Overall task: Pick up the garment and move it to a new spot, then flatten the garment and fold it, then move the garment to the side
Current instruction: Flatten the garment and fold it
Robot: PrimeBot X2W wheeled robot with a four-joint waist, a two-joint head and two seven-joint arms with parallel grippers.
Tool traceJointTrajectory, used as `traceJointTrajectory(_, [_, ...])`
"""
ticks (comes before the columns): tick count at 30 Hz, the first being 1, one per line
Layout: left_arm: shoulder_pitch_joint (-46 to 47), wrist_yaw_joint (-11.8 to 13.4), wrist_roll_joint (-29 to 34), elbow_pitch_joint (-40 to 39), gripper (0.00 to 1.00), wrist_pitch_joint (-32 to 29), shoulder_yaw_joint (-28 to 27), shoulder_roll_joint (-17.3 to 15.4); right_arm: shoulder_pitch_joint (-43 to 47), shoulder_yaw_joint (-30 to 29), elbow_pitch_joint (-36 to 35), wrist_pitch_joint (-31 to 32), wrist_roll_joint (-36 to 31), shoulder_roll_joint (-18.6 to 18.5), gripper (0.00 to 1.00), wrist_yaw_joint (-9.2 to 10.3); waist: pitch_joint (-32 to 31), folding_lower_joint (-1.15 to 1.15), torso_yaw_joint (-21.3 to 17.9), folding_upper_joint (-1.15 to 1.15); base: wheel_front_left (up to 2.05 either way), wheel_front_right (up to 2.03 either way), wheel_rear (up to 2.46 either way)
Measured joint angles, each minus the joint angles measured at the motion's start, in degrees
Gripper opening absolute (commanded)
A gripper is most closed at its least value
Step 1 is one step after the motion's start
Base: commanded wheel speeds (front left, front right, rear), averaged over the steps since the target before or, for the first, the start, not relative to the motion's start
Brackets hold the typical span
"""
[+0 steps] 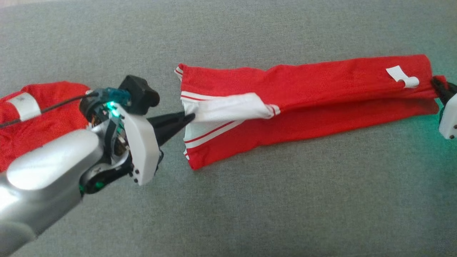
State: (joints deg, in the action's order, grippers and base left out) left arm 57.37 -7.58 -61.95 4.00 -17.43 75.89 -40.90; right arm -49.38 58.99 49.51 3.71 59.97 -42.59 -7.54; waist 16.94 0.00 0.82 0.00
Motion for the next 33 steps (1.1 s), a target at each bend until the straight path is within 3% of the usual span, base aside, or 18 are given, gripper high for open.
traceJointTrajectory(13, [-3.9,0.0,0.0,-1.7,0.0,-6.2,0.1,0.8,-0.5,4.0,-1.5,3.8,5.4,-1.1,0.0,0.0,0.1,0.0,-1.2,0.0,0.0,0.0,0.0])
traceJointTrajectory(14, [-4.4,0.0,-0.1,-1.7,0.0,-6.7,0.1,0.8,-0.5,4.1,-1.5,4.0,6.1,-1.1,0.36,0.0,0.0,0.0,-1.3,0.0,0.0,0.0,0.0])
traceJointTrajectory(15, [-4.9,0.0,-0.2,-1.6,0.0,-7.2,0.1,0.8,-0.5,4.1,-1.5,4.3,6.8,-1.1,1.0,0.0,-0.1,0.0,-1.4,0.0,0.0,0.0,0.0])
traceJointTrajectory(16, [-5.2,0.0,-0.3,-1.7,0.34,-7.8,0.1,0.8,-0.5,4.1,-1.5,4.9,7.4,-1.1,1.0,0.0,-0.2,0.0,-1.5,0.0,0.0,0.0,0.0])
traceJointTrajectory(17, [-5.4,0.0,-0.6,-1.6,0.87,-7.9,0.1,0.8,-0.5,4.3,-1.5,5.1,7.7,-1.2,1.0,0.0,-0.4,0.0,-1.7,0.0,0.0,0.0,0.0])
traceJointTrajectory(18, [-5.5,0.0,-0.6,-1.5,1.0,-7.8,0.1,0.8,-0.5,4.5,-1.5,5.2,8.0,-1.2,1.0,0.0,-0.6,0.0,-1.8,0.0,0.0,0.0,0.0])
traceJointTrajectory(22, [-5.7,0.0,-0.6,-0.6,1.0,-6.4,0.1,0.8,-0.5,4.2,-1.4,5.1,9.9,-1.3,1.0,0.0,-1.4,0.0,-2.2,0.0,0.0,0.0,0.0])
traceJointTrajectory(26, [-5.7,0.1,-0.3,2.2,1.0,-0.5,-1.1,1.3,-0.8,1.2,-1.7,1.6,13.4,-1.4,1.0,0.0,-3.0,0.0,-2.6,0.0,0.0,0.0,0.0])
traceJointTrajectory(29, [-5.9,2.5,0.0,5.2,1.0,6.5,-4.8,2.8,-1.9,-1.4,-3.5,-2.3,16.4,-1.4,1.0,0.0,-4.4,0.0,-3.0,0.0,0.0,0.0,0.0])
traceJointTrajectory(33, [-7.6,6.6,-3.1,8.1,1.0,16.4,-11.4,6.2,-3.2,-1.7,-5.4,-9.1,14.1,-1.3,1.0,0.0,-6.2,0.0,-3.6,0.0,0.0,0.0,0.0])
